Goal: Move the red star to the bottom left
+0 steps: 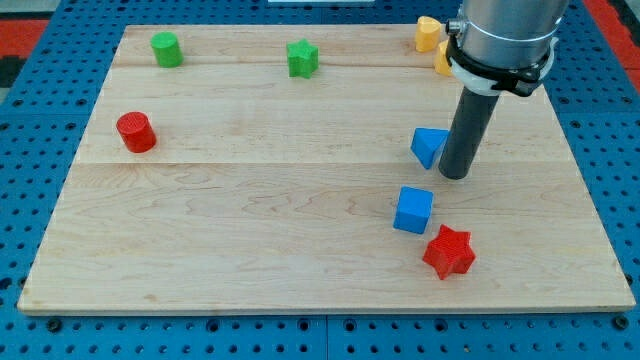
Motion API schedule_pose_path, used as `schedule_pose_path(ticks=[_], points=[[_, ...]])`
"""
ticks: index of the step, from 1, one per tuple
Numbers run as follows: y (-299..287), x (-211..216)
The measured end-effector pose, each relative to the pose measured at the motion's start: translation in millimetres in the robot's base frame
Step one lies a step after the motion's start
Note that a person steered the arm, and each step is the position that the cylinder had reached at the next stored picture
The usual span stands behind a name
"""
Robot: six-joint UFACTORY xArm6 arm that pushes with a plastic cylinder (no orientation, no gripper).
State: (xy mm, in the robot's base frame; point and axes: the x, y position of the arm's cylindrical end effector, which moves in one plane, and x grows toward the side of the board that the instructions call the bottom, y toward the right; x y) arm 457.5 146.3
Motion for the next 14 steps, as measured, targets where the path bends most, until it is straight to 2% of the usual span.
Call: schedule_pose_path(ticks=[3, 5, 6, 10, 11, 12, 13, 14], points=[[0.0, 69.4], [11.1, 43.6], [35.7, 50.1], [67.1, 80.0], [38.8, 111.3], [-49.2, 115.1], [-175.2, 100.9], [-210.2, 83.6]])
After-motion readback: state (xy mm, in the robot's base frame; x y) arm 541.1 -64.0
